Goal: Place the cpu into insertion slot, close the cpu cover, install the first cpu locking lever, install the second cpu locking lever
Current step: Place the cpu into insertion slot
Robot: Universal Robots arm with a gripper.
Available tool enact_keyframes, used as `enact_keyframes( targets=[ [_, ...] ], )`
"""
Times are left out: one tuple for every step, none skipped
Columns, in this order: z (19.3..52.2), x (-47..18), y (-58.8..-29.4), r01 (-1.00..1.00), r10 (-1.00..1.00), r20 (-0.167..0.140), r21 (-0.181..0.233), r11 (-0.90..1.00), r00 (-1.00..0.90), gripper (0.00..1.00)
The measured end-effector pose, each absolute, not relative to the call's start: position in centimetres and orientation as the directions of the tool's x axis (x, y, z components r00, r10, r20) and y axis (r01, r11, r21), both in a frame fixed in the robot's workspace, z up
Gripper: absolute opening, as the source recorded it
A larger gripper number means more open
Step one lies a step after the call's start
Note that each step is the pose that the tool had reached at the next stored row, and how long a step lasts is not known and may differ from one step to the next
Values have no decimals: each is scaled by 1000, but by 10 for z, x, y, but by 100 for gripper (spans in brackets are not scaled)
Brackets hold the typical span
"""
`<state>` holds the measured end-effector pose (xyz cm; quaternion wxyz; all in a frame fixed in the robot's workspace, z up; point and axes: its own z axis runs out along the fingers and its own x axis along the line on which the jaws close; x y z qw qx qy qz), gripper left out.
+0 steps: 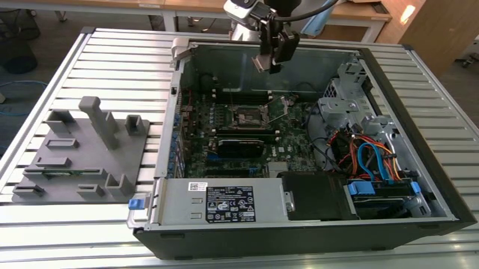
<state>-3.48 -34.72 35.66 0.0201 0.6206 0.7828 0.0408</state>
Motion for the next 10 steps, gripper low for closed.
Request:
enact_keyframes(
  targets=[
    [357, -35, -347, 970, 974, 19, 89, 225, -227, 54],
    [357, -35, -347, 971, 974, 19, 89, 223, -225, 54],
    [357, -35, -347, 971, 974, 19, 89, 221, -224, 54],
    [357, -35, -347, 972, 975, 19, 89, 219, -222, 54],
    [357, -35, -347, 972, 975, 19, 89, 218, -220, 54],
    [357, -35, -347, 972, 976, 19, 89, 216, -218, 54],
    [357, -35, -347, 973, 976, 19, 89, 214, -217, 54],
    [357, -35, -347, 973, 976, 19, 89, 212, -215, 54],
    [357, -35, -347, 974, 977, 19, 89, 210, -213, 54],
    [357, -35, -347, 974, 977, 19, 89, 208, -211, 54]
  ],
)
